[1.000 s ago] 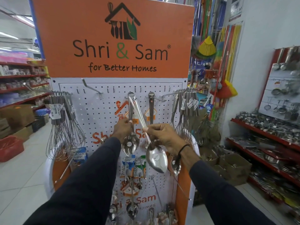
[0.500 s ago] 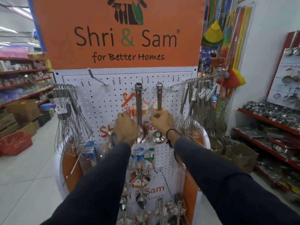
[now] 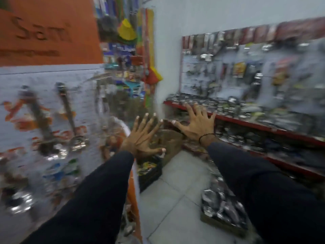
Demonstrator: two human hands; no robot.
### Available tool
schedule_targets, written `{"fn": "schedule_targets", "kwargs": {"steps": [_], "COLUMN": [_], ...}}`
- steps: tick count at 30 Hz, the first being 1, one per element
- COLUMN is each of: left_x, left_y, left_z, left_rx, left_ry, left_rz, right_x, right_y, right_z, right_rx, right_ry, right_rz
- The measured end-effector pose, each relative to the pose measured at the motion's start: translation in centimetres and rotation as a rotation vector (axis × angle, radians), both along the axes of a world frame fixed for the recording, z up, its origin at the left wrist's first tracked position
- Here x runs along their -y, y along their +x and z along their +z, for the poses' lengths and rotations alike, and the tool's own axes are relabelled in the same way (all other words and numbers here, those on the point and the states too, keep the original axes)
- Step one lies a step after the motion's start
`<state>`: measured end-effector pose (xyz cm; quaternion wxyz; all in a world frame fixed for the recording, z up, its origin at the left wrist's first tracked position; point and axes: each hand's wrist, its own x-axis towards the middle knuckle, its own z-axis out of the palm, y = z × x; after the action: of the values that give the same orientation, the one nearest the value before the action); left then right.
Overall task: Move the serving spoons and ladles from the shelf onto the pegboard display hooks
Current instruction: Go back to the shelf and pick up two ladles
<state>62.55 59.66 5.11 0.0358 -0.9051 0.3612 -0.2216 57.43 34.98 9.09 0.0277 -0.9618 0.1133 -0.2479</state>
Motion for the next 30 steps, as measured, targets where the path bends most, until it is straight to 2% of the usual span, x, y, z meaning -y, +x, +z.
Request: {"fn": "schedule_targets", "kwargs": {"steps": [3, 8, 12, 15, 22, 26, 30], "left_x": [10.3, 27.8, 39.5, 45.8, 49.6, 48.8, 46.2], "left_y": [-1.8, -9.4, -20.1, -30.8, -52.5, -62.9, -71.6], "left_z": [-0.2, -0.2, -1.1, -1.9, -3.8, -5.9, -6.8], "left_rx": [-0.093, -0.228, -0.268, -0.274, -0.384, -0.326, -0.266], "left_ry": [0.066, 0.098, 0.119, 0.18, 0.174, 0.196, 0.27], "left_rz": [-0.084, -0.386, -0.706, -0.94, -1.362, -1.551, -1.72], "right_x": [9.1, 20.7, 25.5, 25.2, 17.6, 11.6, 7.0], "right_y": [-6.5, -22.1, -37.2, -49.5, -70.1, -77.2, -81.6], "right_z": [-0.7, -2.0, -3.8, -5.5, -8.1, -9.4, -11.3], "right_rx": [-0.06, -0.081, -0.027, 0.018, 0.036, 0.007, 0.176], "right_ry": [0.066, 0.156, 0.243, 0.238, 0.348, 0.36, 0.473], "right_rz": [-0.232, -0.647, -0.962, -1.231, -1.706, -1.93, -2.043]}}
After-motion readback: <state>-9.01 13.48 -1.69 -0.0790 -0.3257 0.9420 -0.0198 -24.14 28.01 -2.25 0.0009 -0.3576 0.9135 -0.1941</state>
